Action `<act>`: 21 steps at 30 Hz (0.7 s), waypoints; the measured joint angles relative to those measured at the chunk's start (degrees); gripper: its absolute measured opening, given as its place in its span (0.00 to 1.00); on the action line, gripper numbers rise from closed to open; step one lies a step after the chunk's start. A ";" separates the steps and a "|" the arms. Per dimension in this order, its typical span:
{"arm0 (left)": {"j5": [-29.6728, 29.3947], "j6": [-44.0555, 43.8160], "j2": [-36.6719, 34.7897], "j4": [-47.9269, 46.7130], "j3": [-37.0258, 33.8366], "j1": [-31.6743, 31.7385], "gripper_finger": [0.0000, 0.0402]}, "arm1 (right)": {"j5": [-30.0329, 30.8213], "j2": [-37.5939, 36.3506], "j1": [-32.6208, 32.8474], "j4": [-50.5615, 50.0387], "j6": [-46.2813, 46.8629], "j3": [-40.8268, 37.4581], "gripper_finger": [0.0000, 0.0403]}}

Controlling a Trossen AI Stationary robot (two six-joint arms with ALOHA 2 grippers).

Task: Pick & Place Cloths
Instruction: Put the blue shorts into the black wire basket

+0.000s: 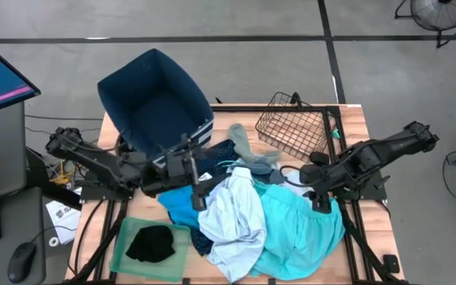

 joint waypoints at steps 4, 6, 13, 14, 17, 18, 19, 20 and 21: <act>-1.67 -8.66 0.11 -9.53 0.81 0.94 0.63 | 5.76 -1.17 0.06 2.86 -1.83 -1.67 0.54; -1.45 -15.29 0.13 -15.90 0.79 1.29 0.63 | 6.60 -2.49 -0.05 6.09 -3.57 -4.30 0.55; 2.02 -29.64 0.15 -24.66 0.74 1.07 0.63 | 6.74 -5.86 -0.10 12.19 -2.00 -13.69 0.63; 2.02 -29.53 0.15 -24.64 0.74 0.91 0.63 | 6.72 -5.78 -0.10 12.21 -1.52 -14.22 0.66; 1.93 -27.19 0.15 -24.66 0.74 0.49 0.63 | 5.12 -5.47 -0.24 12.43 -1.39 -15.34 0.72; 1.79 -26.81 0.15 -24.66 0.74 0.33 0.63 | 4.27 -5.05 -0.51 12.50 -1.39 -15.54 0.74; 1.74 -26.52 0.17 -24.66 0.74 0.32 0.63 | 2.91 -4.44 -0.80 12.45 -1.44 -15.69 0.76; 1.66 -26.47 0.31 -24.61 0.74 0.32 0.63 | 1.22 -3.75 -1.07 12.47 -1.61 -15.72 0.77; 1.42 -26.45 0.52 -24.57 0.74 0.32 0.63 | -0.16 -3.19 -1.32 12.50 -1.81 -15.72 0.78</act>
